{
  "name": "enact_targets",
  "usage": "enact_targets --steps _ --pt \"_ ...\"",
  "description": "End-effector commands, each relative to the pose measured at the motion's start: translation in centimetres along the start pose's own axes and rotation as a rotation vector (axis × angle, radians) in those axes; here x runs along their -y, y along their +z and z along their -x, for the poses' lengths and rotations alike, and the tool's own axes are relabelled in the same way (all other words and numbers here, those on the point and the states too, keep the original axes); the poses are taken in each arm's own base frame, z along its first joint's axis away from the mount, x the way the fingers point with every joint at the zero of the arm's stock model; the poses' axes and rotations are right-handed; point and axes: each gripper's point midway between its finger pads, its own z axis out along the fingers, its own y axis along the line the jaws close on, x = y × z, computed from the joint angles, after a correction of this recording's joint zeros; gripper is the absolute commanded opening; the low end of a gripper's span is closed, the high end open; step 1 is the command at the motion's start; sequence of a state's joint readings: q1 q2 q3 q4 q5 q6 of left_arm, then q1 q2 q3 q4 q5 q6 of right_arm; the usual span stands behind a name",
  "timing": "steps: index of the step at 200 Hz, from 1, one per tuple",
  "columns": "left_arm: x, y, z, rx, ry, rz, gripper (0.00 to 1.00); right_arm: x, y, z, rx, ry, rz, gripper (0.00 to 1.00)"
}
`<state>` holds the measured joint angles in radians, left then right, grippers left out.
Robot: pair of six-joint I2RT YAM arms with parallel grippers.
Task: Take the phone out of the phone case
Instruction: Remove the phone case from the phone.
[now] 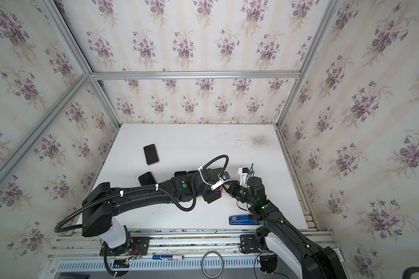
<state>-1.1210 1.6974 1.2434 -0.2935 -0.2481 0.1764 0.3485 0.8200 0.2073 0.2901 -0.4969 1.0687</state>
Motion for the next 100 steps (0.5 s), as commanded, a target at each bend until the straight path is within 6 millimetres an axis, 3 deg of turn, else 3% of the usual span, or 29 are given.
enact_targets --steps 1,100 --pt "-1.22 0.2 0.34 0.016 -0.007 0.064 0.81 -1.46 -0.16 0.12 0.001 -0.027 0.062 0.0" --pt "-1.36 0.0 0.02 0.031 -0.035 0.008 0.76 -1.03 -0.44 -0.42 -0.008 -0.031 0.059 0.0"
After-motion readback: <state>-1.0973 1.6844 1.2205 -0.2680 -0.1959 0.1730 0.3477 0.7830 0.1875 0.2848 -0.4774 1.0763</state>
